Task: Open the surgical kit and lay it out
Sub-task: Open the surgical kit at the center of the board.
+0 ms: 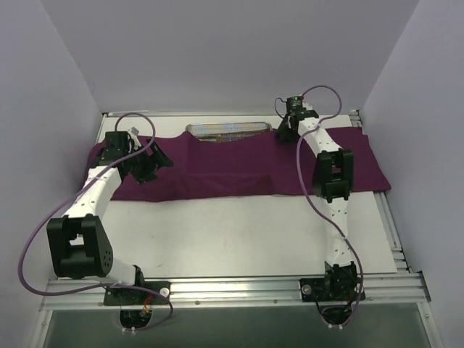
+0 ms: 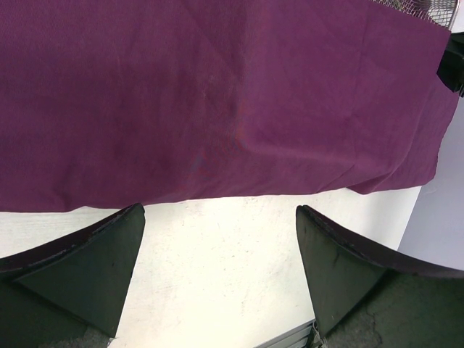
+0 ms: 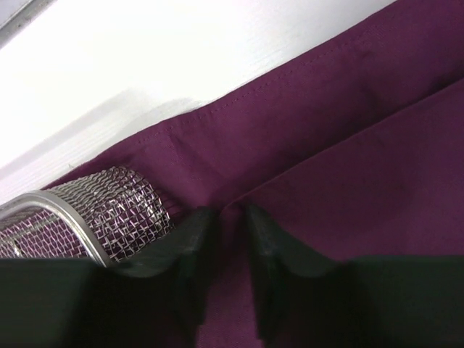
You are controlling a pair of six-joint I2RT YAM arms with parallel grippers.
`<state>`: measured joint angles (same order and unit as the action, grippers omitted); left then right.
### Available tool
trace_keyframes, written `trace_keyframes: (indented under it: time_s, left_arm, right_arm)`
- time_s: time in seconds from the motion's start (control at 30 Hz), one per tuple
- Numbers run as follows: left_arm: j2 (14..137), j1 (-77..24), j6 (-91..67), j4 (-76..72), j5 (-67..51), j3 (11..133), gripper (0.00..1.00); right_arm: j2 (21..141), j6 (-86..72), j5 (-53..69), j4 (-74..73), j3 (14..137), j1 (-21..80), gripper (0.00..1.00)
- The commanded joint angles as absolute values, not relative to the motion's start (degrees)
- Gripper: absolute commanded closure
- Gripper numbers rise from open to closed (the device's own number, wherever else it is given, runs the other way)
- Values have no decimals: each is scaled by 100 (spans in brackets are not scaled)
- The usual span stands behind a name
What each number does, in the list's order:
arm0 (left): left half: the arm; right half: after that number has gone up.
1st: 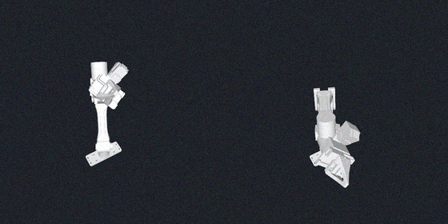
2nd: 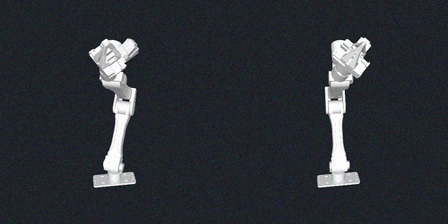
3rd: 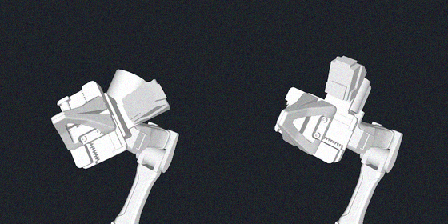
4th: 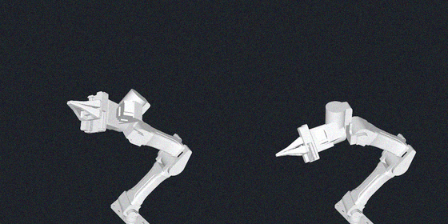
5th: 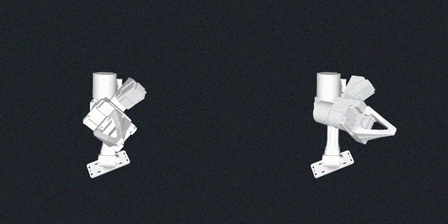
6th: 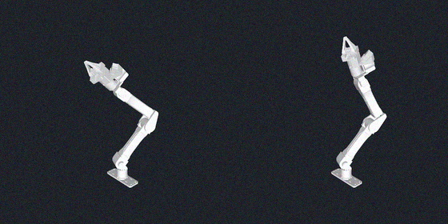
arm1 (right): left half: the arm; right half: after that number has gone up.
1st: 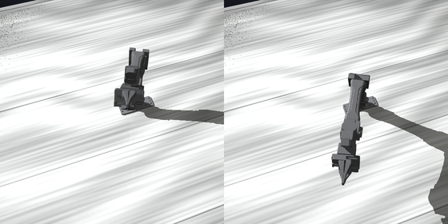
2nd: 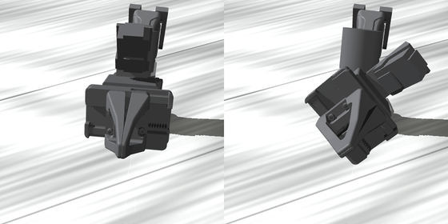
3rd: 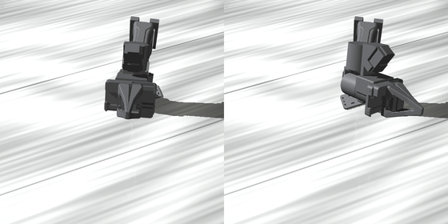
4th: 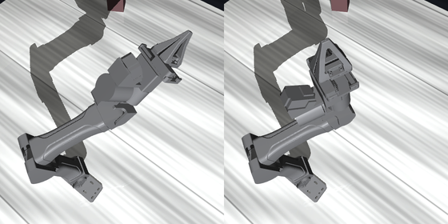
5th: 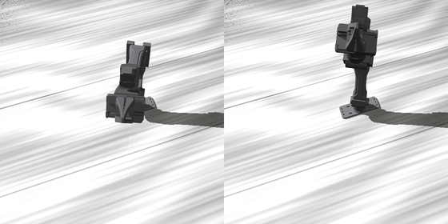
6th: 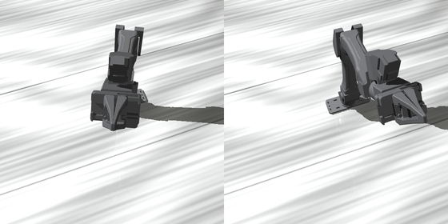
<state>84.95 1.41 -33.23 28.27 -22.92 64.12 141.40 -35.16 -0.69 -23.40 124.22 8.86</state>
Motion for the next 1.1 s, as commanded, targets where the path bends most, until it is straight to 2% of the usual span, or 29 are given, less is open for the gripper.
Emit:
trace_keyframes:
  time_s: [0.0,0.03,0.07,0.13,0.57,0.9,1.07]
  left_arm:
    - [8368,114,-3199,2672,-2417,6530,6]
    - [8358,114,-3208,2681,-2417,6530,6]
    - [8350,106,-3199,2707,-2417,6530,6]
    - [8323,114,-3199,2707,-2426,6522,6]
    - [8042,132,-3032,2979,-2241,6548,6]
    - [7823,132,-2918,3305,-2189,6723,6]
    - [7743,132,-2883,3427,-2206,6803,6]
  right_arm:
    - [13755,-3621,316,-2285,12323,817,78]
    - [13711,-3638,325,-2285,12287,817,83]
    - [13624,-3656,325,-2268,12244,817,93]
    - [13483,-3700,316,-2145,12025,809,99]
    - [12105,-3490,246,-2066,11041,800,100]
    - [10109,-3191,238,-1820,8379,852,100]
    - [8670,-3296,141,-1793,6387,975,100]
